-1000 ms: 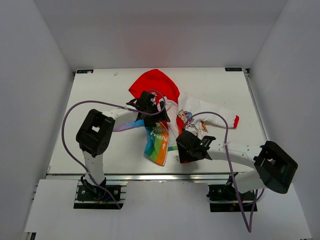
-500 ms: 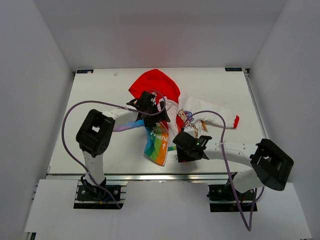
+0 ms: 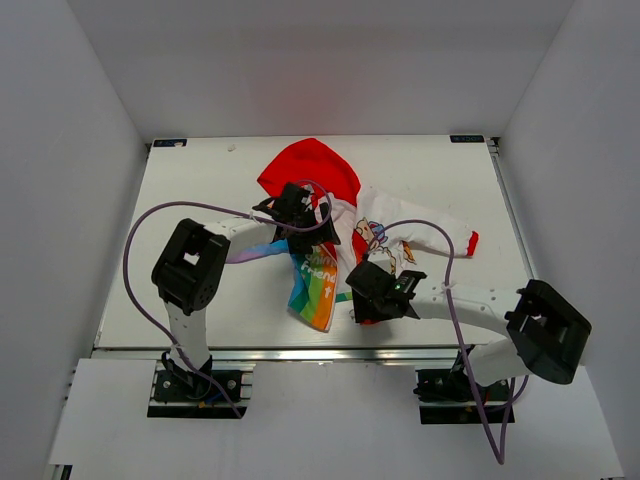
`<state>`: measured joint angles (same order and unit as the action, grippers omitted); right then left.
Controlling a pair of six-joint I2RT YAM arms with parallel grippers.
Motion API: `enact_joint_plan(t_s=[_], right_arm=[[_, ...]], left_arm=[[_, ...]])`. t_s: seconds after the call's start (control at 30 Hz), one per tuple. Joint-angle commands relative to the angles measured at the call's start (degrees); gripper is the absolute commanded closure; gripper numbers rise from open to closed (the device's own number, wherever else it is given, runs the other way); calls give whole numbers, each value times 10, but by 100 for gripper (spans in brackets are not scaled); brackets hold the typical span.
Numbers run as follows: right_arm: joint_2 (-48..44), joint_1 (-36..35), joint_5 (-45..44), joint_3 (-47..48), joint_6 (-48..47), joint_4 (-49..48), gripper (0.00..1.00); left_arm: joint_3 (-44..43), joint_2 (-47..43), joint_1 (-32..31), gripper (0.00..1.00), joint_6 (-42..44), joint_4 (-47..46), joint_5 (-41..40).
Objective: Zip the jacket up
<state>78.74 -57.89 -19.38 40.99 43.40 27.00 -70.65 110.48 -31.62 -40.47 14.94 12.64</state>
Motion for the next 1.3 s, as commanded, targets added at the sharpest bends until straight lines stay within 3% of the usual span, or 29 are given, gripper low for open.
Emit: enact_joint_plan(t_s=[0.0,0.33,0.7,0.97,1.07,1.27], right_arm=[[19,-4,-9,10,15,0,34],[85,-4,12,-5,30,-31,38],[100,-4,7,-22,39,-15,100],[-44,31,51,-63,-29,-103,100],[-163,55,68,-106,-65,-179,100],[-257,106,133,-147,-99,-249,100]], left_arm=[[17,0,-1,2,14,39,-26],[17,0,-1,2,17,45,-33],[-3,-14,-1,2,30,70,-48],[-57,-95,-1,2,108,136,-19],[-41,-155,-1,2,129,135,1],[21,-226,-15,2,121,173,32]])
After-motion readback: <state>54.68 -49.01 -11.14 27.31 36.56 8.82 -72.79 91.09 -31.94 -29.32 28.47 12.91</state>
